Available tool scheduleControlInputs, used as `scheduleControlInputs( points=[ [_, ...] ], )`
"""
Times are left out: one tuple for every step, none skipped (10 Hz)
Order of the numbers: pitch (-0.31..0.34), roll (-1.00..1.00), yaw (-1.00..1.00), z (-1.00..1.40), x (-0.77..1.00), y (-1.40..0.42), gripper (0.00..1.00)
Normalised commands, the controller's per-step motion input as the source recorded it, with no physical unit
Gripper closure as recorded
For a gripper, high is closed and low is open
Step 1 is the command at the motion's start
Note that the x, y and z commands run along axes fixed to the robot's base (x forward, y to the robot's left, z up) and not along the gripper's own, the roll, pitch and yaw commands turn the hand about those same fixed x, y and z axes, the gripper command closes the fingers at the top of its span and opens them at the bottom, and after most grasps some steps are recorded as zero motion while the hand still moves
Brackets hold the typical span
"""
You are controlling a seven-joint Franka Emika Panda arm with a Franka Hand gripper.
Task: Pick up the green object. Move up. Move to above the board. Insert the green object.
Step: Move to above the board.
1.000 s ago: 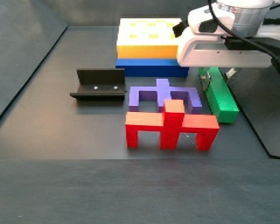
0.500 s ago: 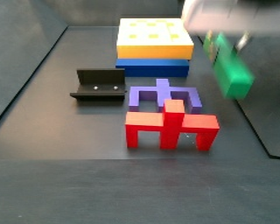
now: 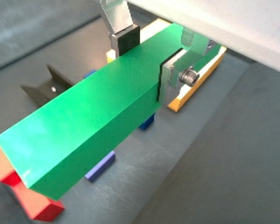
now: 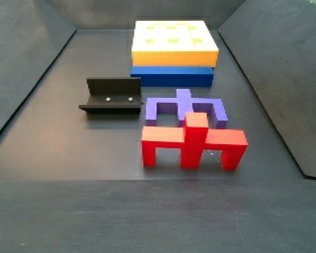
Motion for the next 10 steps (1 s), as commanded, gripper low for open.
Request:
scheduleControlInputs(
  points=[
    [0.043, -0.01, 0.00, 0.28, 0.04, 0.01, 1.00],
    [0.215, 0.07, 0.09, 0.21, 0.87, -1.40, 1.00],
    [0.247, 0.12, 0.09, 0.20, 0.87, -1.40, 1.00],
    [0.278, 0.11, 0.08, 0.19, 0.91, -1.40, 1.00],
    [0.246, -0.01, 0.02, 0.21, 0.95, -1.40, 1.00],
    [0.208, 0.02, 0.02, 0.21, 0.93, -1.40, 1.00],
    [0.125, 0.02, 0.02, 0.22, 0.95, -1.40, 1.00],
    [0.117, 0.02, 0.02, 0.22, 0.96, -1.40, 1.00],
    [0.163, 0.05, 0.01, 0.16, 0.76, -1.00, 1.00],
    [0.155, 0.06, 0.01, 0.11, 0.48, -0.59, 1.00]
  ],
)
